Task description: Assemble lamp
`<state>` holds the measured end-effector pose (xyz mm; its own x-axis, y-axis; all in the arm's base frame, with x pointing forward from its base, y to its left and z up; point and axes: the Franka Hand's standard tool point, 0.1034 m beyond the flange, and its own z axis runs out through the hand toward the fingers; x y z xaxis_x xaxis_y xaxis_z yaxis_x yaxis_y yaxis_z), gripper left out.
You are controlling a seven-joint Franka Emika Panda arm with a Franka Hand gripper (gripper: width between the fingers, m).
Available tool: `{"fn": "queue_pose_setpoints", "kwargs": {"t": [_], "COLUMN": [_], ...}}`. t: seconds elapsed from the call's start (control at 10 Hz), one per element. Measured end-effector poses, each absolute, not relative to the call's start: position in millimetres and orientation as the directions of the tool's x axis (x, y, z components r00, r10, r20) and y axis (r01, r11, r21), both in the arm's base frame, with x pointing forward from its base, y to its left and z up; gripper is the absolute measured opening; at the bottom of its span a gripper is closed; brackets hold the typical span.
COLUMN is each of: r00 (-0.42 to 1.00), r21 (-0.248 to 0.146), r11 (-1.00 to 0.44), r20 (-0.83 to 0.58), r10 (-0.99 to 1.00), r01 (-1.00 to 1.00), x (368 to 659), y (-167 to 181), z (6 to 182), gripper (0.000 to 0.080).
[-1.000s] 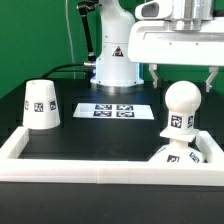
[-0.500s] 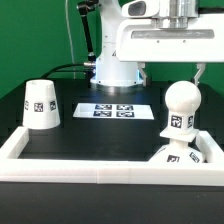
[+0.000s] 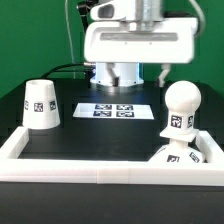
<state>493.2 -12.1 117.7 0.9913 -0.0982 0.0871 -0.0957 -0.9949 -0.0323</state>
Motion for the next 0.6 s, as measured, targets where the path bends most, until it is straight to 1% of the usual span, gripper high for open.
{"fn": "queue_pose_setpoints", "kwargs": {"t": [0.1, 0.2, 0.3, 0.4, 0.6], "r00": [0.993, 0.993, 0.993, 0.992, 0.993], "r21": [-0.033, -0.043, -0.038, -0.034, -0.035], "r11": [-0.995, -0.994, -0.994, -0.994, -0.995], "r20": [0.074, 0.054, 0.06, 0.057, 0.061], "r10": [-0.096, -0.107, -0.106, -0.109, -0.099], "r01": [-0.094, -0.105, -0.104, -0.108, -0.097], "x": [483.2, 476.4, 470.5, 463.3, 467.0], "y": [-30.5, -56.9, -70.7, -77.7, -71.5], "z": [121.0, 128.7, 126.6, 121.5, 122.8], "gripper": [0.0698, 0.0698, 0.0698, 0.0698, 0.0698]}}
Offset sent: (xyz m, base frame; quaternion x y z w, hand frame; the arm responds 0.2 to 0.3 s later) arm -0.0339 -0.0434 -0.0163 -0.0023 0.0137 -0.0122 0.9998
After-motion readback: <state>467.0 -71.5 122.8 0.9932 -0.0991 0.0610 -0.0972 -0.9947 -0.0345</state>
